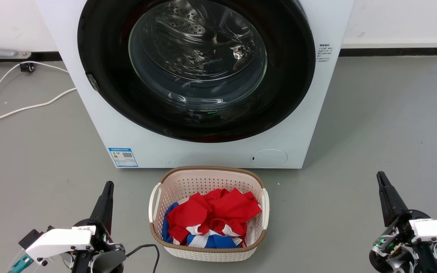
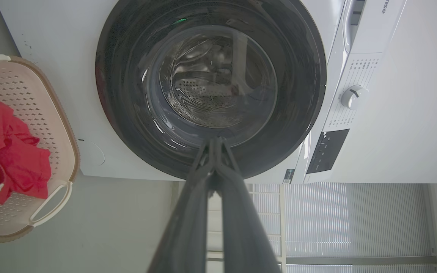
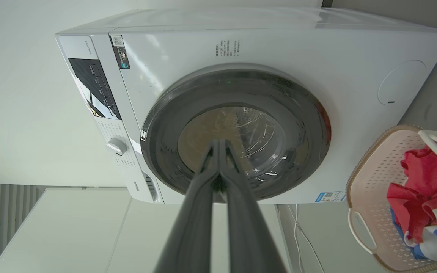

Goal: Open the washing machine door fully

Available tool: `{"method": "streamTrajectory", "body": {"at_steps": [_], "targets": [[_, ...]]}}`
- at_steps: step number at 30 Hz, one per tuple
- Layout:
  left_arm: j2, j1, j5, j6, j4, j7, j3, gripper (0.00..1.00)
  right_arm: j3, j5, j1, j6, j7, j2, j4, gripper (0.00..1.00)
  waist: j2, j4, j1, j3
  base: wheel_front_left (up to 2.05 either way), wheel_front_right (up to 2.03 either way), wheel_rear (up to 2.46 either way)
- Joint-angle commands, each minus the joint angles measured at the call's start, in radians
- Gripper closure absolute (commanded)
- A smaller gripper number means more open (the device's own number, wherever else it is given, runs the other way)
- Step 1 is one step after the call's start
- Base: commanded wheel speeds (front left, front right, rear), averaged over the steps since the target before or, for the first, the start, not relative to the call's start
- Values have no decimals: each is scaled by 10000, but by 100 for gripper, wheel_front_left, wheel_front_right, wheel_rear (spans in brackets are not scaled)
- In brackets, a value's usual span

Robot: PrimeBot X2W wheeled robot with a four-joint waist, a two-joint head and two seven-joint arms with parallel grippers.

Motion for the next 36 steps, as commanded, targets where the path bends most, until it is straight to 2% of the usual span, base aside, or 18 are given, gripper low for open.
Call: {"method": "streamTrajectory", "body": {"at_steps": [1, 18, 19, 28, 36], "targets": [[-14, -78, 49, -33, 6, 10, 43, 100, -10, -51, -117, 29, 0, 31, 13, 100, -1, 0, 0, 0, 0, 0, 0], [-21, -79, 61, -33, 6, 16, 55, 100, -36, -67, -119, 29, 31, 52, 14, 100, -1, 0, 0, 0, 0, 0, 0], [-22, -79, 62, -33, 6, 17, 54, 0, -39, -70, -120, 29, 31, 54, 14, 0, -1, 0, 0, 0, 0, 0, 0], [-25, 88, 85, 7, -86, -283, -454, 0, 234, -158, 208, 0, -279, 36, -92, 0, -1, -1, 1, 8, 0, 0, 0], [76, 7, 902, 4, -422, -715, -936, 0, 509, -953, 289, 2, -702, -44, -275, 0, -1, 13, 1, 10, 0, 0, 0]]}}
